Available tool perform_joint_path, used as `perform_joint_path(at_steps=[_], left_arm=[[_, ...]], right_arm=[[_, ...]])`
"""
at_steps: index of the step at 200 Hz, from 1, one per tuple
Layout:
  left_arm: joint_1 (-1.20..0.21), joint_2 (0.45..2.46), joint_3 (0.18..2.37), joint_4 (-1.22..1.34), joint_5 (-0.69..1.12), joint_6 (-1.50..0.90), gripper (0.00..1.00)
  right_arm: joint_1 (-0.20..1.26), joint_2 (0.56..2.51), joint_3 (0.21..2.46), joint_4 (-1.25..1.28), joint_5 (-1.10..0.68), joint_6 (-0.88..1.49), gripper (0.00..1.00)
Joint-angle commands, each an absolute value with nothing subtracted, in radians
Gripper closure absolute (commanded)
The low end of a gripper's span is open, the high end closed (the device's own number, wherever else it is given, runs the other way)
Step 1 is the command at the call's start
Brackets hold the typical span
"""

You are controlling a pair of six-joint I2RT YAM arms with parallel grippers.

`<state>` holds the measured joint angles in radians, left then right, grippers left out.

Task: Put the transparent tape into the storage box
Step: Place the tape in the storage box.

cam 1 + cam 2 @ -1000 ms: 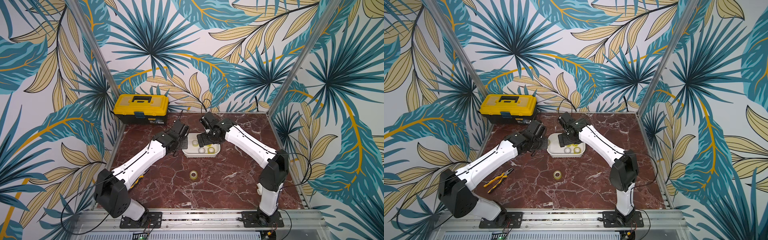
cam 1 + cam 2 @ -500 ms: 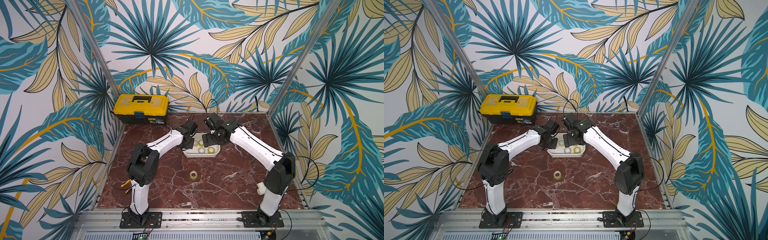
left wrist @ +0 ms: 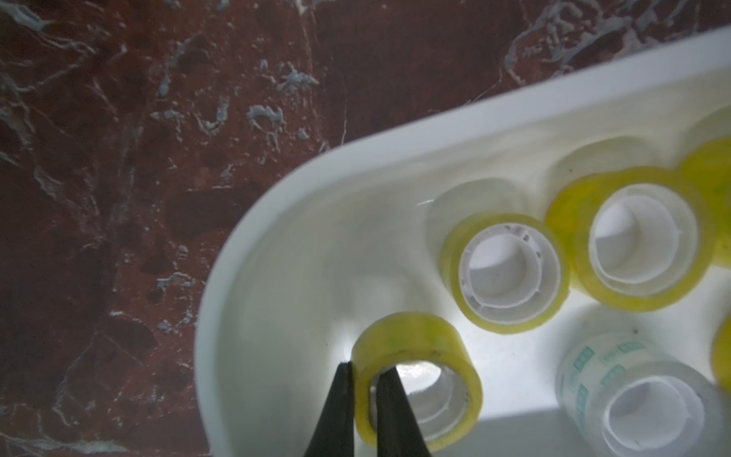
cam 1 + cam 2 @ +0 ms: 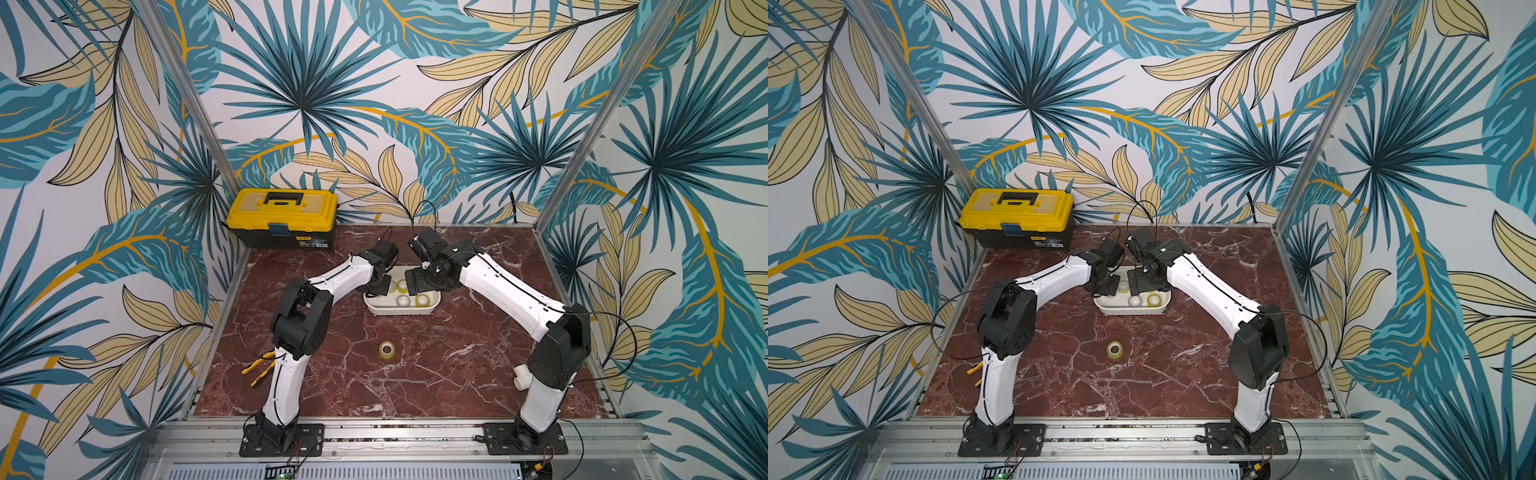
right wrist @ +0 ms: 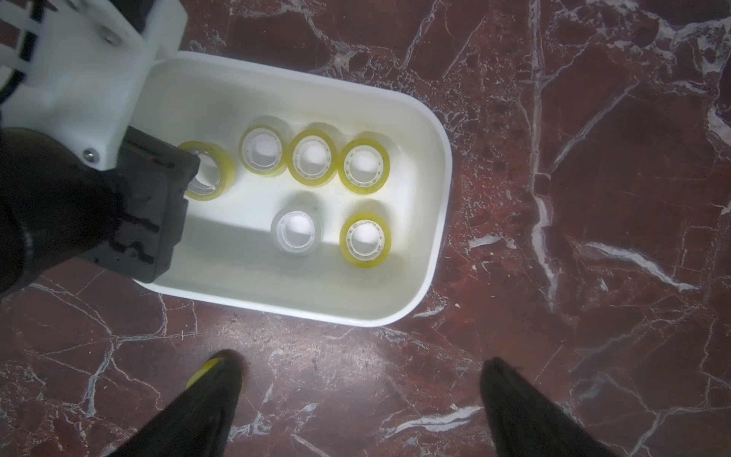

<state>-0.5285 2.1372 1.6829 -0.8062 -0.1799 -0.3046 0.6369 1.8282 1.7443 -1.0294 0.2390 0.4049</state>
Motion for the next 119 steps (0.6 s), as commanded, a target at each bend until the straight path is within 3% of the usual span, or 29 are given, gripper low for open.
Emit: perform_joint_path(at_steps=[1,57,70,83,98,119], left_arm=[[-0.529,2.143,1.741,-0.816,-0.213,-0.305,1.0],[-0.529,2.177,1.772,-0.823,-0.226,-0.316,1.0],[-0.529,2.18,1.774,-0.82,-0.231,-0.321,0.96],[-0.529,2.184,1.777,-0.813,-0.229,-0.325,0.88],[-0.529,2.182,1.778,-0.809,-0.229,-0.331,0.67],[-0.532,2.181,1.783,-0.807,-0.232,-0.331,0.55]], right_arm=[[0.634,1.824,1.724,-1.045,0.239,0.42,0.0],[0.635,1.835,1.733,-1.044,0.225,0.413,0.0],[0.634,1.837,1.736,-1.044,0.221,0.411,0.0],[0.634,1.839,1.738,-1.042,0.216,0.408,0.0],[0.634,1.839,1.738,-1.042,0.212,0.405,0.0],[0.635,1.838,1.738,-1.041,0.207,0.402,0.0]])
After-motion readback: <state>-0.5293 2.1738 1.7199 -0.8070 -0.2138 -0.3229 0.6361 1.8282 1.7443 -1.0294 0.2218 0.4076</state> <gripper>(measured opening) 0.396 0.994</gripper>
